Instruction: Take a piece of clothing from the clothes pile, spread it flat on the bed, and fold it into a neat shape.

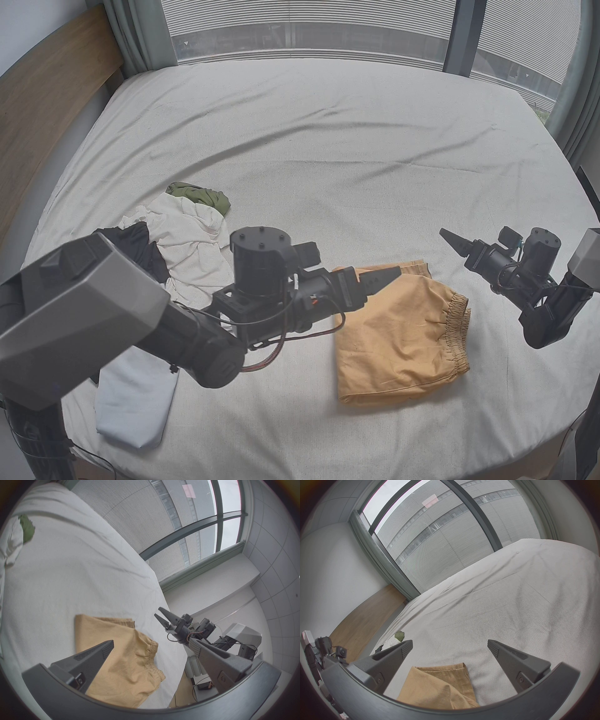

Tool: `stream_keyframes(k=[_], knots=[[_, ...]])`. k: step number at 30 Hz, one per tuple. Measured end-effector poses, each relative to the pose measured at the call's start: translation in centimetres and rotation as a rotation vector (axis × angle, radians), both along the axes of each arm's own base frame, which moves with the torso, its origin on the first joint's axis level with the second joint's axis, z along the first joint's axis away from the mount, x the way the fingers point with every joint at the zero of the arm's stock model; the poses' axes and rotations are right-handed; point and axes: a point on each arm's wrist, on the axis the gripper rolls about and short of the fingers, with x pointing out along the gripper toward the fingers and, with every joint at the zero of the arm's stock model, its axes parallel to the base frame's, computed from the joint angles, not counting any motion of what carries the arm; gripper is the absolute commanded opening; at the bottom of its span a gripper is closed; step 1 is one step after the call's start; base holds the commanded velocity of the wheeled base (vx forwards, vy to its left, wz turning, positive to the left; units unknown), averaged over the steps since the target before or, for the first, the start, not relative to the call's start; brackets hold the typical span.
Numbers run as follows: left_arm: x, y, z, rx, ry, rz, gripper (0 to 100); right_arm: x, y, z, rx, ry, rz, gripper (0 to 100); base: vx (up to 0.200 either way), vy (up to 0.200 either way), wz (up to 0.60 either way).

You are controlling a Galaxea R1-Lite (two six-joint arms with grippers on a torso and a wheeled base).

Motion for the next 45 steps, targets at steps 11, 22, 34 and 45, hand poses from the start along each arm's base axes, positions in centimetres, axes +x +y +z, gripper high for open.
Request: stream_keyframes(k=[11,22,34,45], knots=[[0.0,7.8,4.0,-0.023,-0.079,0.14,100,-0.2,0.5,-0.2,-0.001,0.008,0.013,100,0.0,0.0,0.0],[-1.1,14.5,5.5,-0.012,-0.251,0.23,100,-0.3,0.9,-0.3,-0.002,0.013,0.022,100,0.0,0.0,0.0],[-3.4,16.6,4.6,-0.019,-0.277,0.254,100,-0.9,0.6,-0.4,-0.011,0.028,0.015,100,0.0,0.0,0.0],[-3.9,16.8,3.4,-0.028,-0.292,0.25,100,-1.5,0.6,-1.0,-0.018,0.084,0.016,100,0.0,0.0,0.0]])
